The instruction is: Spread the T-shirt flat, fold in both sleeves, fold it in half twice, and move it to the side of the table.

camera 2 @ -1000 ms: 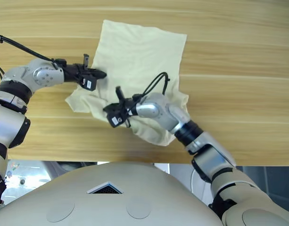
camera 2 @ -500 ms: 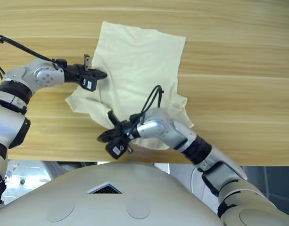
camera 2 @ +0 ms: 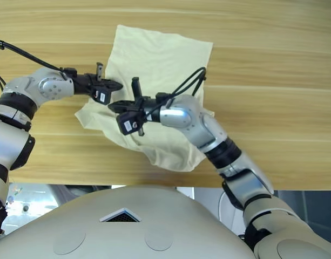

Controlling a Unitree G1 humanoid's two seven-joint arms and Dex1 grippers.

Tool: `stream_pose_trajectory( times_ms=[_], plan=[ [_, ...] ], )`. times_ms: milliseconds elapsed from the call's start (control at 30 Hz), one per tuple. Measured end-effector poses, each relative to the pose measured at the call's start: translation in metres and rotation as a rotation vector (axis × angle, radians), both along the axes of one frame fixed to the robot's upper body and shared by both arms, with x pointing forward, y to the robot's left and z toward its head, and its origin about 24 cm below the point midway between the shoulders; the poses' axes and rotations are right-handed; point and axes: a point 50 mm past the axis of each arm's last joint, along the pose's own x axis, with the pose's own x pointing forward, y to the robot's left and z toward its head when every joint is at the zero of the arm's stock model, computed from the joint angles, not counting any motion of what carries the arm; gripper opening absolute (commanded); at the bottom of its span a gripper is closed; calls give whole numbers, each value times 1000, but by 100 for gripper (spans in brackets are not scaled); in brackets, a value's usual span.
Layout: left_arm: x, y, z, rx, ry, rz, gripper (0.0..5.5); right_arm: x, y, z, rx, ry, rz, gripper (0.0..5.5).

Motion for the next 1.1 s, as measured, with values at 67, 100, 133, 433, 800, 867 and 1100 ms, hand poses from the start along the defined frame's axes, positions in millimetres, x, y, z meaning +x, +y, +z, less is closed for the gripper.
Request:
stream_pose_trajectory(
  times_ms=[67,100,133,433,800,867,1100],
  plan=[
    [0,0,0,0,0,0,2,2,1,-9,-25,-1,-17,0],
    [0,0,0,0,0,0,2,3,2,-15,-40,6,-24,0],
    [0,0,0,1,0,0,2,3,2,-20,-53,8,-27,0],
    [0,0,0,1,0,-2,2,9,0,-48,-118,55,-56,0],
    [0,0,0,2,1,-2,2,-20,10,-22,-13,93,103,0],
    [0,0,0,2,1,-2,2,-24,9,-21,-11,96,111,0],
    [0,0,-1,1,0,-2,2,-57,7,-34,-56,239,251,0]
  ],
)
